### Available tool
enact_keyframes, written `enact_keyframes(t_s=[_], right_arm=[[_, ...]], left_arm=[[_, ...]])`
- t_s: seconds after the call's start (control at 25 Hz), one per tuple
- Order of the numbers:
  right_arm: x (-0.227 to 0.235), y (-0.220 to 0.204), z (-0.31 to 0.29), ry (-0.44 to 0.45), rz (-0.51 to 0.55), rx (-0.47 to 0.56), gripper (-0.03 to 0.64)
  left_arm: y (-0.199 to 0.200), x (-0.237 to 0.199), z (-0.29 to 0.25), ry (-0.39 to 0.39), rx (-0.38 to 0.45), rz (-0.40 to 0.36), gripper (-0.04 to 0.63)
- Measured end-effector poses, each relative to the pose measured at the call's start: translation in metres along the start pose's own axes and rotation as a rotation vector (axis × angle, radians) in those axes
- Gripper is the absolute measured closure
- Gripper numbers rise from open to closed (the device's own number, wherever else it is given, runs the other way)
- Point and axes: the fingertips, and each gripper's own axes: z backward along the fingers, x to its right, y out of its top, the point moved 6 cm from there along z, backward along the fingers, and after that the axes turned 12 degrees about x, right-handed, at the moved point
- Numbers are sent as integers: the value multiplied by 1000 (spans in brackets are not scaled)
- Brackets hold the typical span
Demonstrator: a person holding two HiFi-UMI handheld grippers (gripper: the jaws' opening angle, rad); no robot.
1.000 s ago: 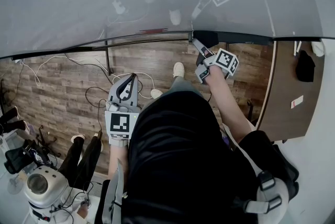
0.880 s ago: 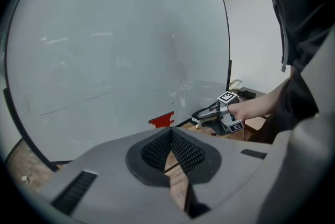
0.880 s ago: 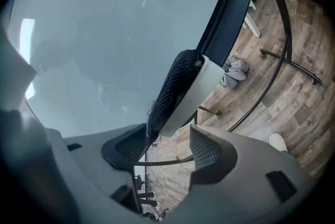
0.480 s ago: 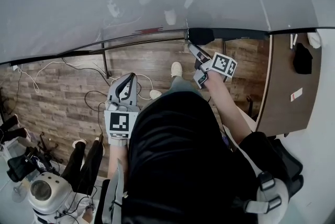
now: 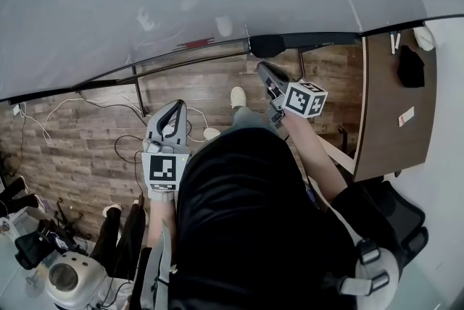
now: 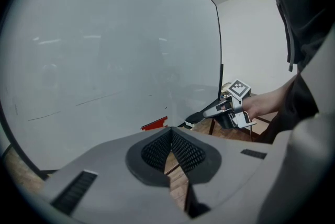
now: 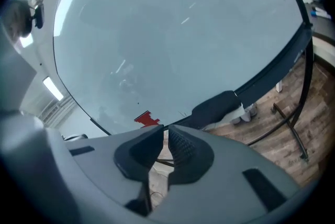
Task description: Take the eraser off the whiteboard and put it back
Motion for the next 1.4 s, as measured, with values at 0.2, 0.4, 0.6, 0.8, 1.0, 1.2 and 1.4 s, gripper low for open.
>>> enact_keyframes(t_s=[0.2, 0.4, 0.6, 0.8, 1.0, 1.2, 1.4], right_arm=[[-30, 13, 9, 21, 186, 25, 583], [-59, 21, 16, 42, 338, 46, 583], [-89, 28, 22, 71, 465, 67, 583], [-115, 38, 30, 93, 588, 104, 583], [-143, 46, 39, 111, 670, 149, 583], [-168, 53, 51, 121, 756, 189, 583], [-186, 54, 66, 133, 831, 217, 583]], left_arm=[[2, -5, 1, -6, 25, 8, 589], [5, -12, 3, -9, 53, 26, 589], [12, -20, 5, -13, 99, 58, 589], [15, -24, 5, -22, 112, 60, 589], [26, -30, 6, -29, 150, 59, 589], [33, -35, 10, -32, 167, 86, 589], [39, -35, 16, -29, 213, 102, 589]])
